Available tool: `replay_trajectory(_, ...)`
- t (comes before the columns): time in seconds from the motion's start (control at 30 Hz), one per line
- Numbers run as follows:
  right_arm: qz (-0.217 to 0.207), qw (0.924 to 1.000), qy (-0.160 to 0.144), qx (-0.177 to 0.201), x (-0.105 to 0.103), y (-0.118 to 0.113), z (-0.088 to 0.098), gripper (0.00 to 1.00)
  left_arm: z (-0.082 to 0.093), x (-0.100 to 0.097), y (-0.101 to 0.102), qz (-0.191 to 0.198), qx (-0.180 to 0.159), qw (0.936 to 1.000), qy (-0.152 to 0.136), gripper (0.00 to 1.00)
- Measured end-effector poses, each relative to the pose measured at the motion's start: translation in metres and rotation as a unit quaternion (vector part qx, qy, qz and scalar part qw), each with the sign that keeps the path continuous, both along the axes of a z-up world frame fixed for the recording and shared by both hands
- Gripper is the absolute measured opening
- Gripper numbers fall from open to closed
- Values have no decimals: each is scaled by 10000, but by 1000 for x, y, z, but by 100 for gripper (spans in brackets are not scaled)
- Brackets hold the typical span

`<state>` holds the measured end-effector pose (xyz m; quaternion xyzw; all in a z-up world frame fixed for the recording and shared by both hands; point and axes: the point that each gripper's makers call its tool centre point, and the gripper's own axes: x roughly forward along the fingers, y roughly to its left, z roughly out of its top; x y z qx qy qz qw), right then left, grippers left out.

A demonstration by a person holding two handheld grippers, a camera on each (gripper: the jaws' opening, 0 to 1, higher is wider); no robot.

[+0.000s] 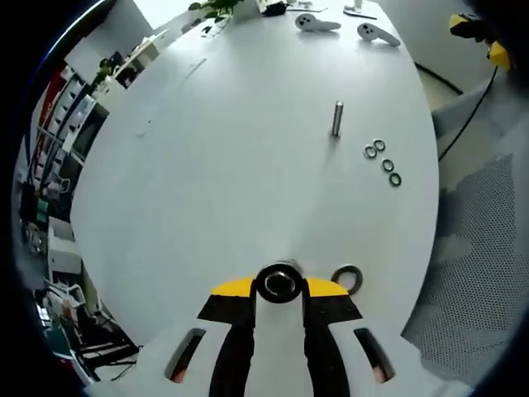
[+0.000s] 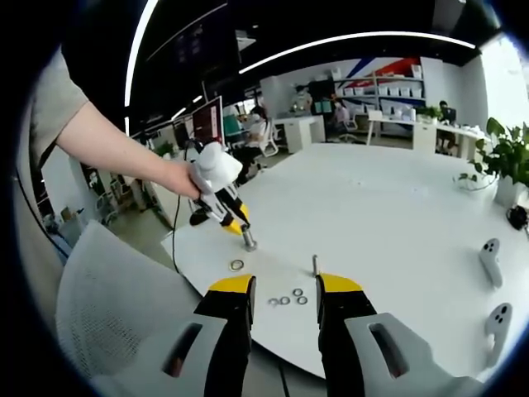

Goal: Place the washer onto the threaded stud by aligning its center hole with the stud, sliding it down to the base, and recovering from edge contact or off-axis alignment until the washer reaches the visible bottom stop.

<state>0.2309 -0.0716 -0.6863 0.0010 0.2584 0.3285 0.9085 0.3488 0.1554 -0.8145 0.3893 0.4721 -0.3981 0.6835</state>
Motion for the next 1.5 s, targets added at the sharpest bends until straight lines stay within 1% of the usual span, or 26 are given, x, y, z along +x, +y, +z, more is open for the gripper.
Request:
replay_trajectory(0.13, -19, 10000, 6, -1, 0, -1, 0, 31, -5, 0, -3, -34, 91, 9999, 23, 19)
replay_trajectory(0.23, -7, 10000, 22, -7, 0, 0, -1, 31, -14, 0, -2, -44, 127, 9999, 51, 19)
replay_trajectory(0.33, -8, 10000, 22, -11, 0, -1, -1, 31, -22, 0, 0, 79, 111, 9998, 129, 19)
replay_trajectory(0.4, -26, 10000, 30, -7, 0, -1, -1, 31, -25, 1, 0, 121, 65, 9998, 130, 19)
replay_trajectory(0.5, -42, 10000, 33, -2, 1, -2, -1, 31, -28, 1, 0, 162, 88, 9997, 172, 19)
replay_trajectory(0.57, -44, 10000, 35, -9, 1, -2, -2, 31, -26, -2, -2, 186, 98, 9996, 207, 19)
replay_trajectory(0.67, -60, 10000, 37, -9, 1, -3, -1, 31, -30, -5, -2, 276, 134, 9992, 254, 19)
replay_trajectory(0.77, -86, 10000, 26, -8, 2, -4, -1, 31, -31, -6, -4, 387, 65, 9988, 308, 19)
replay_trajectory(0.9, -105, 9999, 19, -7, 2, -5, -1, 31, -35, -8, -7, 324, 101, 9989, 317, 20)
replay_trajectory(1.07, -83, 10000, 21, -11, 2, -4, -1, 31, -36, -6, -8, 401, 67, 9986, 335, 20)
replay_trajectory(1.23, -91, 10000, 21, -9, 2, -4, -1, 31, -36, -5, -9, 426, -47, 9986, 295, 20)
replay_trajectory(1.3, -85, 10000, 20, -13, 2, -4, -1, 31, -36, -5, -10, 521, -121, 9981, 313, 20)
replay_trajectory(1.43, -69, 10000, 30, -2, 2, -3, -1, 31, -34, -4, -11, 546, -168, 9981, 215, 27)
replay_trajectory(1.5, -50, 10000, 28, 6, 2, -3, -1, 31, -33, -4, -11, 550, -192, 9981, 177, 27)
